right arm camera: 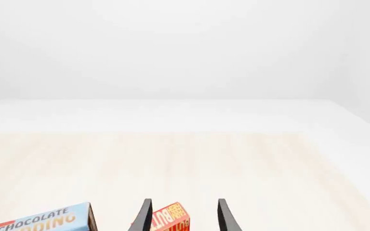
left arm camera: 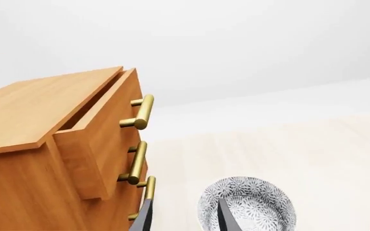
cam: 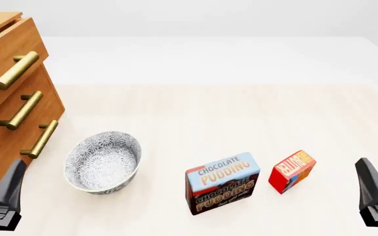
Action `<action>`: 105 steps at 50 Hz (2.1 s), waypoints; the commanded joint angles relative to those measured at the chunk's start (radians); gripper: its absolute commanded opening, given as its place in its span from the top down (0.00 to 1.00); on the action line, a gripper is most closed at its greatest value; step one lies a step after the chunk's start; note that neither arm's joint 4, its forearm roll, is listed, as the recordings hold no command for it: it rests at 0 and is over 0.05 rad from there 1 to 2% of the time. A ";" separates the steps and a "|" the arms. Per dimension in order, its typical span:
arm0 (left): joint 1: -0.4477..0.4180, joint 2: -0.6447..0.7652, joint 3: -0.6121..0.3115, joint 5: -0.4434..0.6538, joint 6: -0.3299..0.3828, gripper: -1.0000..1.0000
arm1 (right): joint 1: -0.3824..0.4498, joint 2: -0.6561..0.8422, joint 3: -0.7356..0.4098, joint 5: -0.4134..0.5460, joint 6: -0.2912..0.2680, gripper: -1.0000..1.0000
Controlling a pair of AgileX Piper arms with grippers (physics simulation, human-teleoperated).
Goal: Put the butter at the back in the top drawer of the cabinet and close it.
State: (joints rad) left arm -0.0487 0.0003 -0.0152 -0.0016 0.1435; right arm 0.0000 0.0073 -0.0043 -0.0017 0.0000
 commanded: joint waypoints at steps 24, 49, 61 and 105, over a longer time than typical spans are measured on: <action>-0.168 0.168 -0.447 0.316 0.724 0.00 | 0.000 0.000 0.000 0.000 0.000 0.00; -0.175 0.233 -0.377 0.243 0.892 0.00 | 0.000 0.000 0.000 0.000 0.000 0.00; -0.141 0.284 -0.403 0.231 0.932 0.00 | 0.000 0.000 0.000 0.000 0.000 0.00; -0.082 0.472 -0.403 0.072 1.060 0.00 | 0.000 0.000 0.000 0.000 0.000 0.00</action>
State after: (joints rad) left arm -0.1398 0.4426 -0.4167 0.0948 1.1892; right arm 0.0000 0.0073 -0.0043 -0.0017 0.0000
